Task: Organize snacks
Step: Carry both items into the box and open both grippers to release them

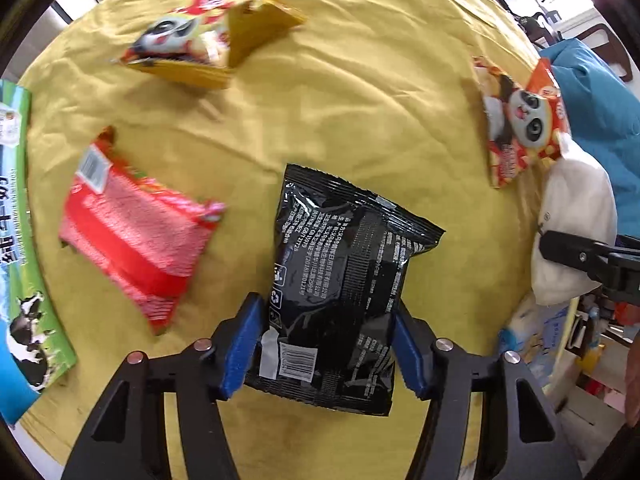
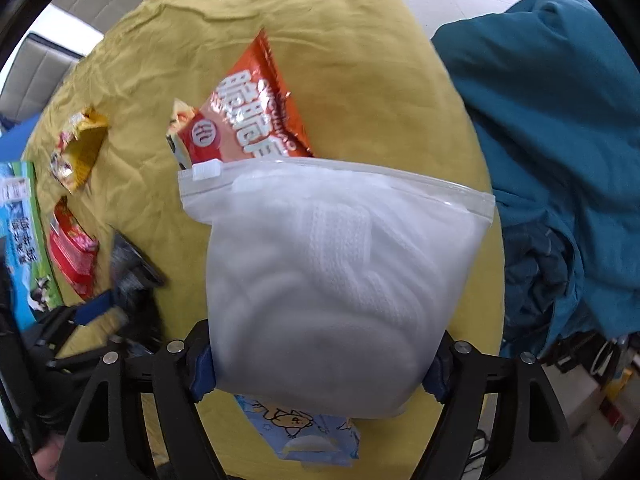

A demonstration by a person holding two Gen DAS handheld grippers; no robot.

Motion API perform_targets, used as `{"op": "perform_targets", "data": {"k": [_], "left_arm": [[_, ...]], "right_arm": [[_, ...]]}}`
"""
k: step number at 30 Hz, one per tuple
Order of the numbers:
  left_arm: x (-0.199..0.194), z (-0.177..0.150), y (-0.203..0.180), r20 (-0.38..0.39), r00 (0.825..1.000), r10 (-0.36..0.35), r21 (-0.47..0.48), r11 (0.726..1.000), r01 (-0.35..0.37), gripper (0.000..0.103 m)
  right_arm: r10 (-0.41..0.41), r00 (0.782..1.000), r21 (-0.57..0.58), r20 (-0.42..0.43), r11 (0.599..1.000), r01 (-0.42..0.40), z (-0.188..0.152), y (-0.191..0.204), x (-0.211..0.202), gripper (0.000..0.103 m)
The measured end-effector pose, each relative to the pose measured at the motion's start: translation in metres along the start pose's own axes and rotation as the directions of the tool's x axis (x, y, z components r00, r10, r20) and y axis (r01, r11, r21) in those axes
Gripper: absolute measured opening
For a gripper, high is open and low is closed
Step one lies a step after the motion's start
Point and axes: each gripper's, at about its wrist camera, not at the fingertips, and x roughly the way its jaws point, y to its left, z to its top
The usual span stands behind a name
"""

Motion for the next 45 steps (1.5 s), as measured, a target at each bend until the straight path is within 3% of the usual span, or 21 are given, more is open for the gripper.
{"op": "perform_targets", "data": {"k": [7, 13, 20, 26, 34, 45], "left_arm": [[0.015, 0.016, 0.003, 0.002, 1.0, 0.025, 0.003, 1.0, -0.025, 0.063], [0.012, 0.019, 0.001, 0.034, 0.999, 0.009, -0.002, 1.0, -0.009, 0.055], [-0.011, 0.003, 0.012, 0.064, 0.997, 0.036, -0.014, 0.999, -0.035, 0.05], [-0.063, -0.019, -0.004, 0.138, 0.989, 0.048, -0.03, 0.999, -0.044, 0.049], [-0.139, -0.058, 0.017, 0.261, 0.965, -0.004, -0.114, 0.993, 0.035, 0.049], [-0.232, -0.091, 0.09, 0.415, 0.908, 0.055, -0.17, 0.985, 0.018, 0.049]], "right_arm": [[0.027, 0.999, 0.045, -0.036, 0.999, -0.025, -0.011, -0.007, 0.007, 0.095], [0.088, 0.995, 0.117, -0.037, 0.99, -0.083, -0.015, -0.026, 0.009, 0.095], [0.056, 0.998, 0.14, 0.013, 0.988, -0.057, -0.026, -0.028, 0.012, 0.074], [0.008, 0.997, 0.096, 0.074, 0.995, -0.015, -0.039, -0.017, -0.008, 0.07], [0.082, 0.983, 0.045, 0.164, 0.995, -0.09, -0.063, 0.001, -0.054, 0.069], [0.195, 0.948, -0.12, 0.253, 0.978, -0.17, -0.085, 0.118, -0.129, 0.069]]}}
